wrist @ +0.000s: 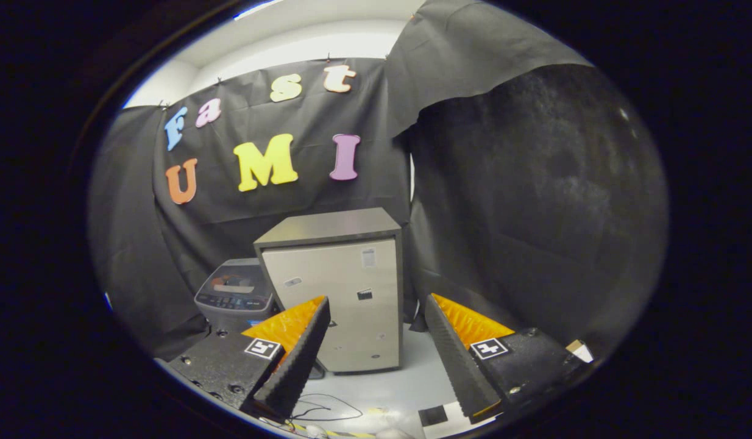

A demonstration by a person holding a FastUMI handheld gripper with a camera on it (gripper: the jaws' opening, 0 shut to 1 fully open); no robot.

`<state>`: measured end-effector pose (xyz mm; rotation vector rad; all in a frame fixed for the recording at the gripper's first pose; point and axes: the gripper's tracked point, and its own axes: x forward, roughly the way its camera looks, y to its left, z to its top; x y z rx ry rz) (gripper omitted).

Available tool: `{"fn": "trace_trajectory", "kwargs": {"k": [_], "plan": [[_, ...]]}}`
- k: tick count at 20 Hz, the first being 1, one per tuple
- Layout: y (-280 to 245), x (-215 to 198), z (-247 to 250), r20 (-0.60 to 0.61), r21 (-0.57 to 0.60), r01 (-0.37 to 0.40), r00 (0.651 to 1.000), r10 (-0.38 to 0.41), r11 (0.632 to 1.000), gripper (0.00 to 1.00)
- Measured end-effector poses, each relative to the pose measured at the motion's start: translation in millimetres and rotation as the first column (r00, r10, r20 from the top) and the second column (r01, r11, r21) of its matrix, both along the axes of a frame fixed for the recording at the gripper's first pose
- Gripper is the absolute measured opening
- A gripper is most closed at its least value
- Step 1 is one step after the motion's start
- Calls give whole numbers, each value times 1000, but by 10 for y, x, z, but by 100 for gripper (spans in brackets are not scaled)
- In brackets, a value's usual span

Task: Put the clothes into the washing machine and then close the washing machine lid.

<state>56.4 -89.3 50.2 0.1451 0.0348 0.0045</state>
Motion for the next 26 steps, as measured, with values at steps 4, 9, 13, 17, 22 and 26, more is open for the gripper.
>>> {"fn": "trace_trajectory", "kwargs": {"k": [4,9,13,17,22,26], "plan": [[189,-20,-272,11,-81,-37,999,38,996,98],[317,-133,-436,10,-102,-44,999,45,994,98],[352,-195,-549,-7,-110,-46,999,45,993,98],[235,-257,-464,21,-145,-15,1000,18,989,98],[190,-327,-408,37,-145,-7,999,12,989,98],[201,-365,-423,32,-154,-11,999,16,988,98]]}}
